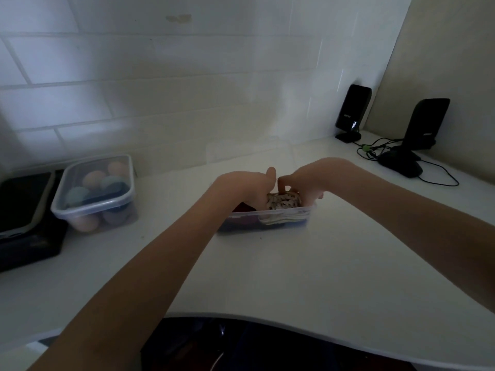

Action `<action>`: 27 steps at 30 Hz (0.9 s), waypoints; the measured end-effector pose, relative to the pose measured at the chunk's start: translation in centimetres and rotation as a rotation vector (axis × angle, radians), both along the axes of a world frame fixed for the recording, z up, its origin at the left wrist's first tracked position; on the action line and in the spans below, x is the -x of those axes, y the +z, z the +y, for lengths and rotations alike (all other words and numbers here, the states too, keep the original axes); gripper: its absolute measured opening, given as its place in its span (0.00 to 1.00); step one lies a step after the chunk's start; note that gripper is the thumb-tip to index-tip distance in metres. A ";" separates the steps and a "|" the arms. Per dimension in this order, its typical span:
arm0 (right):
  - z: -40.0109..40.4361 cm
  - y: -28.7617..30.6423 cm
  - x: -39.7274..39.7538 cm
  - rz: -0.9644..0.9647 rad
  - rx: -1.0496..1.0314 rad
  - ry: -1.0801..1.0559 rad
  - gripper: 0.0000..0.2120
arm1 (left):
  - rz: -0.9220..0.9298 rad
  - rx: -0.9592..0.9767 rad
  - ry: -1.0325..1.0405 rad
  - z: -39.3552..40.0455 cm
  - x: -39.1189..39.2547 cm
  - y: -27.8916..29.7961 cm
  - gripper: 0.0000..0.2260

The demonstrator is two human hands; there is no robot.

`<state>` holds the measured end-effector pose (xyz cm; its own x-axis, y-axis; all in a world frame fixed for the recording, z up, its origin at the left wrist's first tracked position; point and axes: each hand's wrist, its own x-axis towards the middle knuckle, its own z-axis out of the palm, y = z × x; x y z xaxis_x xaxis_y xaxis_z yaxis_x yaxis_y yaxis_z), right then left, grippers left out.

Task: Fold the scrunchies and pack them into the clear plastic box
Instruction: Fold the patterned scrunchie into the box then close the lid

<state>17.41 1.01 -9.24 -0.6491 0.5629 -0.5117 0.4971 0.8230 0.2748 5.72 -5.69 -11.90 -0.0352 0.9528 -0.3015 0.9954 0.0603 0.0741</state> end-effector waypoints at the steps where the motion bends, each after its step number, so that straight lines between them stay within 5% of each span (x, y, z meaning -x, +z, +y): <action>1: 0.0 0.0 0.1 -0.002 0.009 -0.015 0.29 | -0.011 0.018 0.007 0.0 0.2 0.3 0.36; 6: -0.5 -0.5 0.5 -0.014 -0.132 0.080 0.27 | -0.041 0.096 0.041 -0.2 0.9 1.1 0.40; 14: 1.1 -1.7 -0.7 0.179 -0.272 0.264 0.17 | -0.063 -0.087 0.055 -0.7 -0.1 -0.2 0.35; 27: 1.9 -0.6 -2.5 0.366 0.184 0.000 0.22 | -0.160 -0.240 0.002 -3.0 0.4 0.2 0.21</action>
<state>19.93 2.96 -9.84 -0.8071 0.4831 -0.3394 0.5344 0.8422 -0.0720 5.27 -8.68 -11.74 -0.0076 0.9976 -0.0689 0.9699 0.0242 0.2423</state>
